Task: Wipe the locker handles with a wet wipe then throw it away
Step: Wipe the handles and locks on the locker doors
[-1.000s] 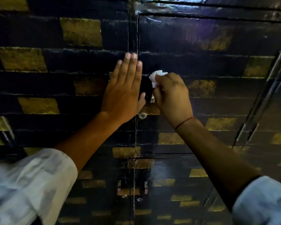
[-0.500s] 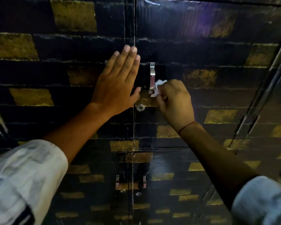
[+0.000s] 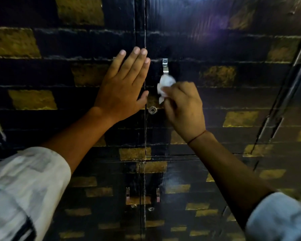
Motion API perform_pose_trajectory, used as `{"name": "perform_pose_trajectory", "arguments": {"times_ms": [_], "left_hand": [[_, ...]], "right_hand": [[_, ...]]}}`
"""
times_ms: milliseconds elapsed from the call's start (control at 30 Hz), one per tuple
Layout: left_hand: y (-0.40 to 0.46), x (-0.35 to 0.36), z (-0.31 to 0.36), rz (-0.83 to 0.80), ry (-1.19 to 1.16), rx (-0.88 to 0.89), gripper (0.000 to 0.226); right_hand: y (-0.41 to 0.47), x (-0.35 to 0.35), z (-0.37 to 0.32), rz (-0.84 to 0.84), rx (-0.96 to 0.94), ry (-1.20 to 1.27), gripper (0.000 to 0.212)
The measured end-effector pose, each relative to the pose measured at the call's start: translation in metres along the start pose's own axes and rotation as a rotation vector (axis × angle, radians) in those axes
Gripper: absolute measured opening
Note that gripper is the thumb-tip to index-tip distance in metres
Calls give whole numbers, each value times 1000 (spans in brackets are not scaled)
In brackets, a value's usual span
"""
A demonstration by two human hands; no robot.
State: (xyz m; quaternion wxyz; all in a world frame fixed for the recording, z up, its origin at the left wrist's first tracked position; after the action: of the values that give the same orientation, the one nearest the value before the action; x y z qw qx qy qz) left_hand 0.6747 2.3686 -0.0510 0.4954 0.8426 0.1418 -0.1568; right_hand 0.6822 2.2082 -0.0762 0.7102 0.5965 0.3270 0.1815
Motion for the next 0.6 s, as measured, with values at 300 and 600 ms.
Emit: {"name": "perform_pose_trajectory", "arguments": {"times_ms": [300, 600], "left_hand": [[-4, 4, -1, 58, 33, 17, 76], [-4, 2, -2, 102, 28, 31, 73]], "right_hand": [[-12, 23, 3, -121, -130, -194, 22], [15, 23, -13, -59, -85, -549, 36]]}}
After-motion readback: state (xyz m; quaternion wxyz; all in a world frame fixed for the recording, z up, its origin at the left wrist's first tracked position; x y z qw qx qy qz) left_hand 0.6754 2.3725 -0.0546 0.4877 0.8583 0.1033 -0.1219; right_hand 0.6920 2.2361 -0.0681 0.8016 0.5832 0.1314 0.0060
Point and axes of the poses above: each hand's wrist, its own y-axis towards the middle knuckle, its own x-axis out of the palm, z = x × y, the point moved 6 cm from there along y, towards the middle knuckle, and after that the axes turned 13 degrees about -y, right-handed, at the moved point
